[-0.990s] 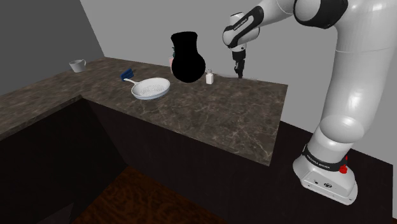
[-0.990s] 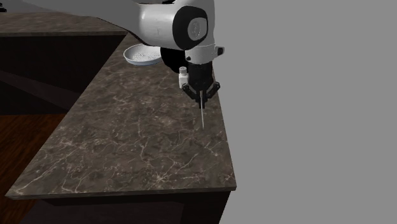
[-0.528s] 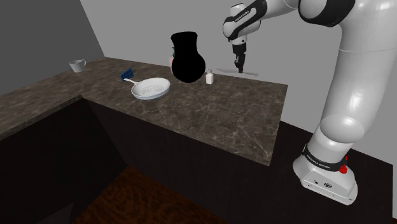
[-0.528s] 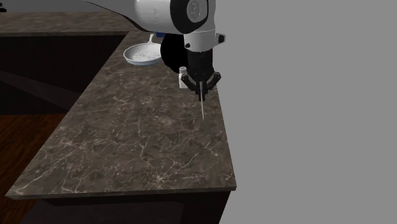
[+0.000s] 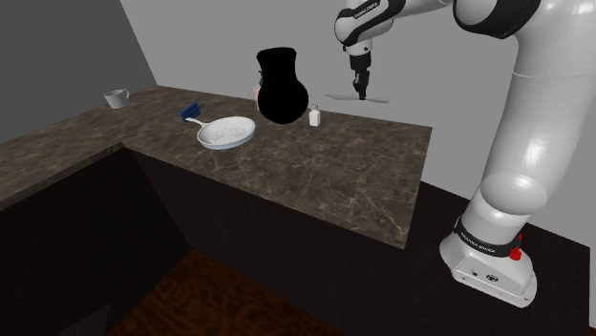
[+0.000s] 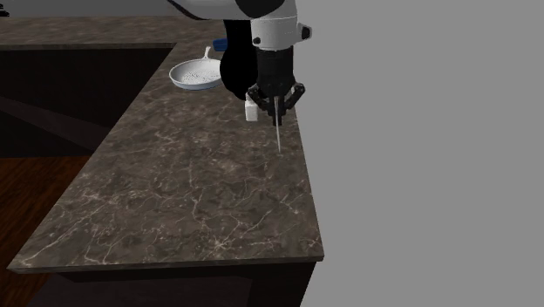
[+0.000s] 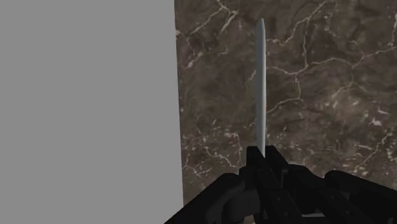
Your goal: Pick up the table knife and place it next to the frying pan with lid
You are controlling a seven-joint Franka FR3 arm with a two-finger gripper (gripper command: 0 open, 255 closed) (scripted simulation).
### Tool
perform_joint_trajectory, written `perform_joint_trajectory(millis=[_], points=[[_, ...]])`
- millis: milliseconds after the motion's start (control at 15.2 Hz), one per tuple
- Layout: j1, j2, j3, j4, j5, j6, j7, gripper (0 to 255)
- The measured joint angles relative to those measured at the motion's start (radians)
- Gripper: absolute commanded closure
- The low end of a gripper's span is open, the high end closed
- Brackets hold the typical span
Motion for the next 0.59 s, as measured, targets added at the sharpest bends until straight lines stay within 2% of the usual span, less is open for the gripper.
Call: perform_joint_trajectory(millis=[198,594], points=[[0.007,0.000,0.005,0.033,0.001,-0.034,0.010,255],[0.057,0.098,0.049,0.172,0.033,-0.088,0.097,255]])
